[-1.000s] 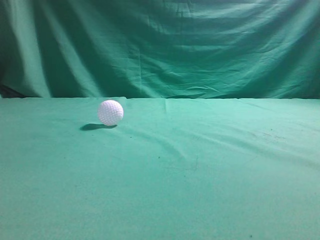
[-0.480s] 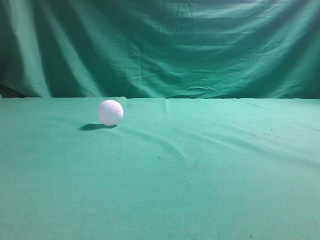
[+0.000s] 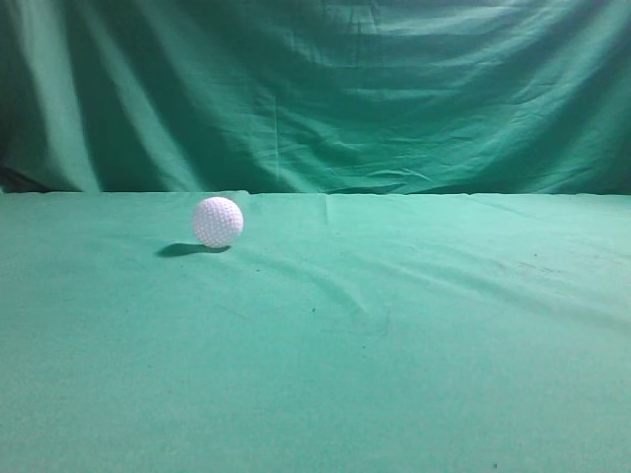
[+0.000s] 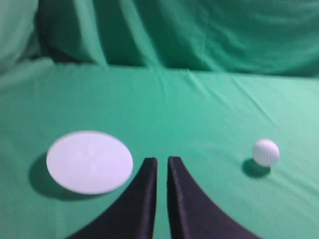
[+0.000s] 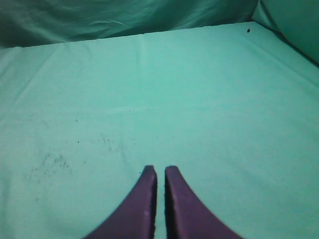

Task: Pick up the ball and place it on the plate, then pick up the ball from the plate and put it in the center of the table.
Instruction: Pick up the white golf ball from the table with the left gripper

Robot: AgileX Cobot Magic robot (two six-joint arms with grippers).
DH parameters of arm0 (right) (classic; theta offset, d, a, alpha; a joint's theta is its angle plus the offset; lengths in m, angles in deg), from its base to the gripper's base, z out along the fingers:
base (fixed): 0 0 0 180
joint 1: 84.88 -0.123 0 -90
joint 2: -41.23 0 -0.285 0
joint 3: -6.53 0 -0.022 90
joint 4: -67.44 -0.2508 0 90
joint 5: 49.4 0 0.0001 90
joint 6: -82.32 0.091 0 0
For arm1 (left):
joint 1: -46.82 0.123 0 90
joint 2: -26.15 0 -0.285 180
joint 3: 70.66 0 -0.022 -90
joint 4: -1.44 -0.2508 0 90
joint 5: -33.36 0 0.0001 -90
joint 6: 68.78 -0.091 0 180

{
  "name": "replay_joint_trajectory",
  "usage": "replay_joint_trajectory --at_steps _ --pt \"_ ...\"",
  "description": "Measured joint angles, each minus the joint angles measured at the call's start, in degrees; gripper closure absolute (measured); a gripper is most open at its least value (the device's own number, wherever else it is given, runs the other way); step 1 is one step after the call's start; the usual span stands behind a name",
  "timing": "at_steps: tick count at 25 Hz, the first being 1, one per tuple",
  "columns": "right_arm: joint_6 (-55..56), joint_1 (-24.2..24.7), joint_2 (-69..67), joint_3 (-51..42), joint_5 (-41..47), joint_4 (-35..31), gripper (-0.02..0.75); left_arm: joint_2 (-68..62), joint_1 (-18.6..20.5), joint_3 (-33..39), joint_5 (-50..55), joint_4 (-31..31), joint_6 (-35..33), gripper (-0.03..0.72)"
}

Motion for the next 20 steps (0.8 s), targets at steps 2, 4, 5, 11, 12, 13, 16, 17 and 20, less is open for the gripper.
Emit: replay_joint_trajectory --at_steps 2,4,5,11,12,13,16,17,20 --pt "0.0 0.0 0.0 0.0 0.0 0.0 0.689 0.0 0.0 0.0 -2.6 -0.1 -0.2 0.631" --pt "0.0 0.0 0.0 0.0 0.0 0.0 0.689 0.0 0.0 0.0 -3.7 -0.3 -0.2 0.631" --pt "0.0 0.0 0.0 0.0 0.0 0.0 0.689 0.0 0.0 0.0 -4.2 -0.3 -0.2 0.631" --pt "0.0 0.0 0.0 0.0 0.0 0.0 0.689 0.0 0.0 0.0 -12.9 4.5 4.8 0.631" --pt "0.0 0.0 0.0 0.0 0.0 0.0 0.689 0.0 0.0 0.0 -14.4 5.2 6.0 0.631" --pt "0.0 0.0 0.0 0.0 0.0 0.0 0.689 0.0 0.0 0.0 -15.3 5.5 6.4 0.631" --pt "0.0 0.0 0.0 0.0 0.0 0.0 0.689 0.0 0.0 -0.4 -14.6 5.5 7.1 0.631" --pt "0.0 0.0 0.0 0.0 0.0 0.0 0.689 0.0 0.0 -1.4 -12.4 5.5 7.1 0.631" --pt "0.0 0.0 0.0 0.0 0.0 0.0 0.689 -0.9 0.0 -7.0 -3.9 4.3 7.2 0.631"
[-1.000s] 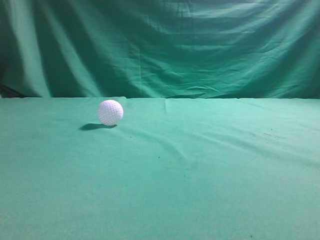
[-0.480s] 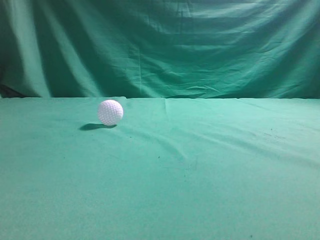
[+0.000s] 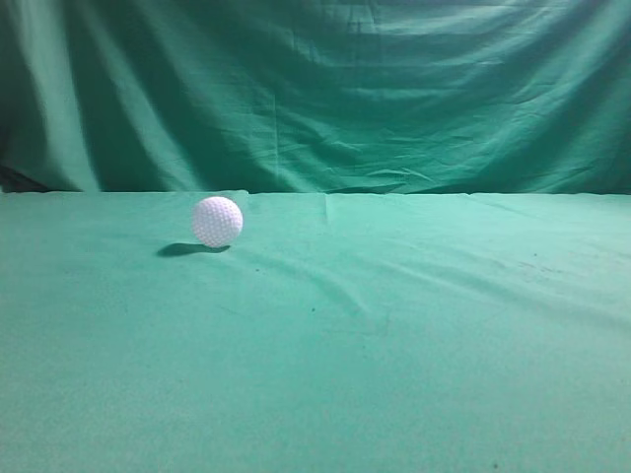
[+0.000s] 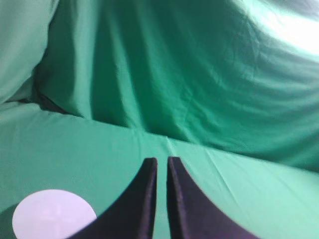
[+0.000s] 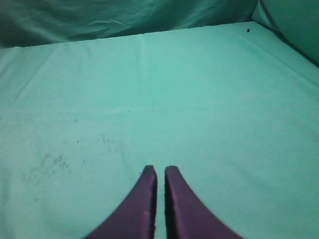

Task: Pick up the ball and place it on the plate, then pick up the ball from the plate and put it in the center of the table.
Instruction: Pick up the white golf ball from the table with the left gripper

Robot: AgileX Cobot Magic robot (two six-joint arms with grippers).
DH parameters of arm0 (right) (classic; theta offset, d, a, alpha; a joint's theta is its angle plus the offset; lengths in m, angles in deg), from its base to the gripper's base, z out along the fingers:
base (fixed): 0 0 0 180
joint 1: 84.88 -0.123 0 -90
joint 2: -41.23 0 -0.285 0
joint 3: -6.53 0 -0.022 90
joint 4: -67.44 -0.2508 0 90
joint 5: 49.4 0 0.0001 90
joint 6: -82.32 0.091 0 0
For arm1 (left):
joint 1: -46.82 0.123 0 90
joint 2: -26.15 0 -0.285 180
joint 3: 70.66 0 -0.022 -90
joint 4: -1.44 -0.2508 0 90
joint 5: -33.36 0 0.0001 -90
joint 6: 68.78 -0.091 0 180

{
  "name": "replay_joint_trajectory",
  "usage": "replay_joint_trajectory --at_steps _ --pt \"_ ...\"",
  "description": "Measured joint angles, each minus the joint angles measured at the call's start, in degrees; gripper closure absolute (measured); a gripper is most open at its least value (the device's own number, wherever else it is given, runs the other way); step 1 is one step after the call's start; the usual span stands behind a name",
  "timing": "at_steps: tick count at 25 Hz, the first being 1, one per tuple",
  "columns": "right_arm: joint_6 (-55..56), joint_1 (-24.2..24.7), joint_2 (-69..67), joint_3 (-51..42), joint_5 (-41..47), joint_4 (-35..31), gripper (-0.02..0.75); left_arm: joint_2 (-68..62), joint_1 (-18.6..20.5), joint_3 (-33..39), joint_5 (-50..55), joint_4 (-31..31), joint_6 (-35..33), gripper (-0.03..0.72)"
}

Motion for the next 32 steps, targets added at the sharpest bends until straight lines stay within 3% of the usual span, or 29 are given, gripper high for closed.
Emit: replay_joint_trajectory --at_steps 6,13,17,20,23,32 --pt "0.0 0.0 0.0 0.0 0.0 0.0 0.689 -10.1 0.0 -11.2 14.9 -1.7 -5.6 0.631" --pt "0.0 0.0 0.0 0.0 0.0 0.0 0.689 -13.0 0.0 -12.5 14.9 -1.3 -6.9 0.631" --pt "0.0 0.0 0.0 0.0 0.0 0.0 0.689 -19.6 0.0 -16.9 22.2 -1.3 -8.4 0.631" --pt "0.0 0.0 0.0 0.0 0.0 0.0 0.689 -26.7 -3.2 -21.1 27.9 -1.3 -12.6 0.631" --pt "0.0 0.0 0.0 0.0 0.0 0.0 0.689 -35.0 -8.8 -26.6 32.5 -1.2 -16.3 0.631" --pt "0.0 0.0 0.0 0.0 0.0 0.0 0.689 -62.7 -19.4 -40.8 33.6 -1.8 -18.1 0.631"
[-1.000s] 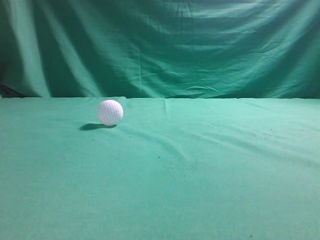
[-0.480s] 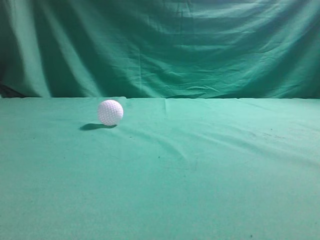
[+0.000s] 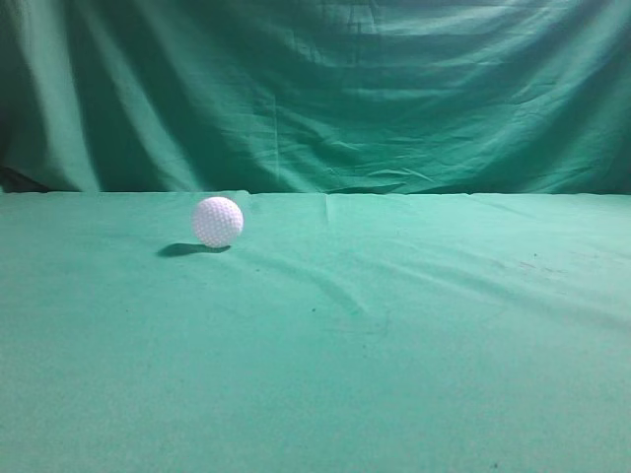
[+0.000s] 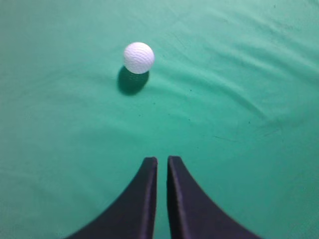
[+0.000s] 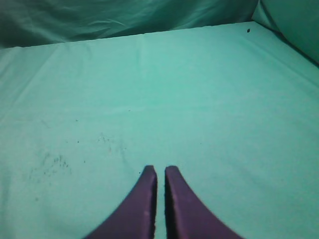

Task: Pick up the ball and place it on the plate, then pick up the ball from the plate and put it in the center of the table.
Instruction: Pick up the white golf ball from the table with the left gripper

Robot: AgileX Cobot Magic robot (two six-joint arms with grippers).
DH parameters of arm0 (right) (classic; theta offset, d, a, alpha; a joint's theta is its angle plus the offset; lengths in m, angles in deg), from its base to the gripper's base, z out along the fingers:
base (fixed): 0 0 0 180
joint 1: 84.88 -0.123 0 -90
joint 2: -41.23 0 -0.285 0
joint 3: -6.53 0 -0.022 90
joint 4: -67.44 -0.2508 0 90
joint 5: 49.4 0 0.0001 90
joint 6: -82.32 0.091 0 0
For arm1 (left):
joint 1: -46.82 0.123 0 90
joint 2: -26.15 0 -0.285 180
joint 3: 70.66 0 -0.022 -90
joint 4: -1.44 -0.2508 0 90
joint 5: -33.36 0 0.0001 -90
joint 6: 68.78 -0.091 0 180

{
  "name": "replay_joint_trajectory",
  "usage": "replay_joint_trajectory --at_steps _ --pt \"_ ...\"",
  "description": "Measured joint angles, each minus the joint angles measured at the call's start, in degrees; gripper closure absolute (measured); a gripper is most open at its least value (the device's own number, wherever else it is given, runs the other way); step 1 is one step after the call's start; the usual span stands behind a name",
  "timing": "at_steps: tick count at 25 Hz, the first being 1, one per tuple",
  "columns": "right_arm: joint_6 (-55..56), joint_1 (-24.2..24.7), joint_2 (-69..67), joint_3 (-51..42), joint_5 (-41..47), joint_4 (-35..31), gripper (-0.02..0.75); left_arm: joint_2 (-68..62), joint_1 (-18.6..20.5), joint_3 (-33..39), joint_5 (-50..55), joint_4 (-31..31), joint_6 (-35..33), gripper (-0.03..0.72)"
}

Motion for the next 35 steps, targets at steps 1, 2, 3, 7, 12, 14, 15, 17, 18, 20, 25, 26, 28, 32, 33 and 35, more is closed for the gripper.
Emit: replay_joint_trajectory --at_steps 1,2,3,7,12,14,15,17,18,20,25,26,28,32,33,35 --pt "0.0 0.0 0.0 0.0 0.0 0.0 0.689 -3.2 -0.4 -1.6 0.0 -0.1 0.0 0.631" --pt "0.0 0.0 0.0 0.0 0.0 0.0 0.689 -6.5 -0.6 -2.9 0.1 -0.1 0.0 0.631" --pt "0.0 0.0 0.0 0.0 0.0 0.0 0.689 -9.0 -0.7 -4.7 0.4 -0.1 0.0 0.631" --pt "0.0 0.0 0.0 0.0 0.0 0.0 0.689 -19.7 -0.8 -11.6 1.7 -0.1 0.4 0.631" --pt "0.0 0.0 0.0 0.0 0.0 0.0 0.689 -30.7 -0.8 -19.6 2.8 0.1 0.4 0.517" --pt "0.0 0.0 0.0 0.0 0.0 0.0 0.689 -34.1 -0.8 -22.1 2.8 0.1 0.4 0.389" --pt "0.0 0.0 0.0 0.0 0.0 0.0 0.689 -35.7 -0.8 -23.3 2.8 0.5 0.4 0.312" --pt "0.0 0.0 0.0 0.0 0.0 0.0 0.689 -38.0 -0.8 -25.0 2.8 1.9 0.4 0.176" --pt "0.0 0.0 0.0 0.0 0.0 0.0 0.689 -39.0 -0.8 -25.9 2.8 2.3 0.4 0.095" --pt "0.0 0.0 0.0 0.0 0.0 0.0 0.689 -41.1 -1.1 -27.5 2.8 2.8 0.4 0.033" --pt "0.0 0.0 0.0 0.0 0.0 0.0 0.689 -45.0 -1.9 -31.1 2.8 2.4 0.4 0.044" --pt "0.0 0.0 0.0 0.0 0.0 0.0 0.689 -45.6 -1.9 -31.5 2.8 1.5 0.4 0.092" --pt "0.0 0.0 0.0 0.0 0.0 0.0 0.689 -46.6 -1.9 -32.2 2.8 -0.3 0.4 0.092" --pt "0.0 0.0 0.0 0.0 0.0 0.0 0.689 -48.8 -1.9 -33.6 2.7 -2.2 0.4 0.092" --pt "0.0 0.0 0.0 0.0 0.0 0.0 0.689 -49.5 -1.9 -34.0 2.7 -2.5 0.4 0.092" --pt "0.0 0.0 0.0 0.0 0.0 0.0 0.689 -50.6 -1.9 -34.5 2.7 -2.8 0.4 0.092"
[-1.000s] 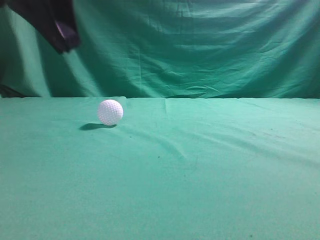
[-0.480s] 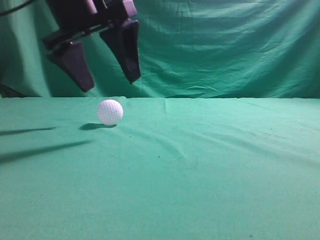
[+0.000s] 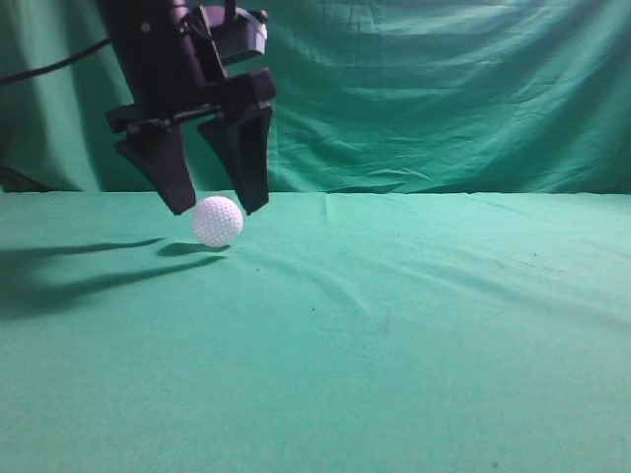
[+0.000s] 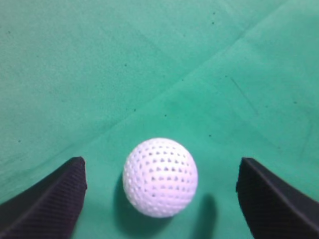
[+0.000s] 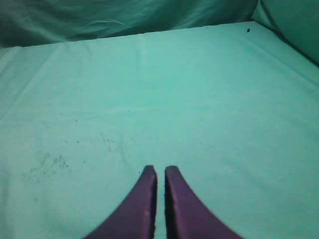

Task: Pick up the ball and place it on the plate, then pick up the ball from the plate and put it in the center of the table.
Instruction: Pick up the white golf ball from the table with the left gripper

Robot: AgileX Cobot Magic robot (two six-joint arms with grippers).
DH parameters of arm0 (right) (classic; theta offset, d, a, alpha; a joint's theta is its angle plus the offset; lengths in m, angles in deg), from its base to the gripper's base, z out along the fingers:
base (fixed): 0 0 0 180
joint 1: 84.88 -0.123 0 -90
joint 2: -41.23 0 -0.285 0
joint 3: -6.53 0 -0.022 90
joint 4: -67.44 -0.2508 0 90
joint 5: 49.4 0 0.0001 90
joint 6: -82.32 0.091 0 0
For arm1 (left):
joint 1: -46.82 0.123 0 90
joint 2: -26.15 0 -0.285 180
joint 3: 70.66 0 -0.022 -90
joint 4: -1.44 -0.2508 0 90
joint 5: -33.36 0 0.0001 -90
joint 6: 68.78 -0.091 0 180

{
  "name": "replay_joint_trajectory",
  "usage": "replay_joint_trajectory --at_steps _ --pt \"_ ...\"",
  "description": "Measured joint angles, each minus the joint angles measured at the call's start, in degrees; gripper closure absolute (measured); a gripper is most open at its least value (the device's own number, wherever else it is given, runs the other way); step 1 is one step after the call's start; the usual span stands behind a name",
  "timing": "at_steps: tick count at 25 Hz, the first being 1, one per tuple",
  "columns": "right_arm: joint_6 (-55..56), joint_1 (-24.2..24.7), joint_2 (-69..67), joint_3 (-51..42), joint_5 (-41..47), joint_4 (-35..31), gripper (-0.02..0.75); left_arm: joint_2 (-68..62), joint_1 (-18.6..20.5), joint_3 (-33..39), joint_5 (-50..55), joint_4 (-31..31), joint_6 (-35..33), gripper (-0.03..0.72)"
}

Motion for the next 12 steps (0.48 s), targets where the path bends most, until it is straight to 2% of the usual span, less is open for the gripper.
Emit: replay_joint_trajectory --at_steps 3,4,5,8,9,12 --pt "0.0 0.0 0.0 0.0 0.0 0.0 0.689 -1.6 0.0 -1.0 0.0 -0.1 0.0 0.092" --pt "0.0 0.0 0.0 0.0 0.0 0.0 0.689 -2.1 0.0 -1.5 0.1 -0.1 0.0 0.143" --pt "0.0 0.0 0.0 0.0 0.0 0.0 0.689 -2.5 0.0 -1.8 0.3 -0.1 0.0 0.15" --pt "0.0 0.0 0.0 0.0 0.0 0.0 0.689 -2.7 0.0 -2.3 0.8 -0.1 0.0 0.144" --pt "0.0 0.0 0.0 0.0 0.0 0.0 0.689 -2.7 0.0 -2.3 1.0 -0.1 0.0 0.197" --pt "0.0 0.0 0.0 0.0 0.0 0.0 0.689 -2.7 0.0 -2.3 1.4 -1.4 0.0 0.274"
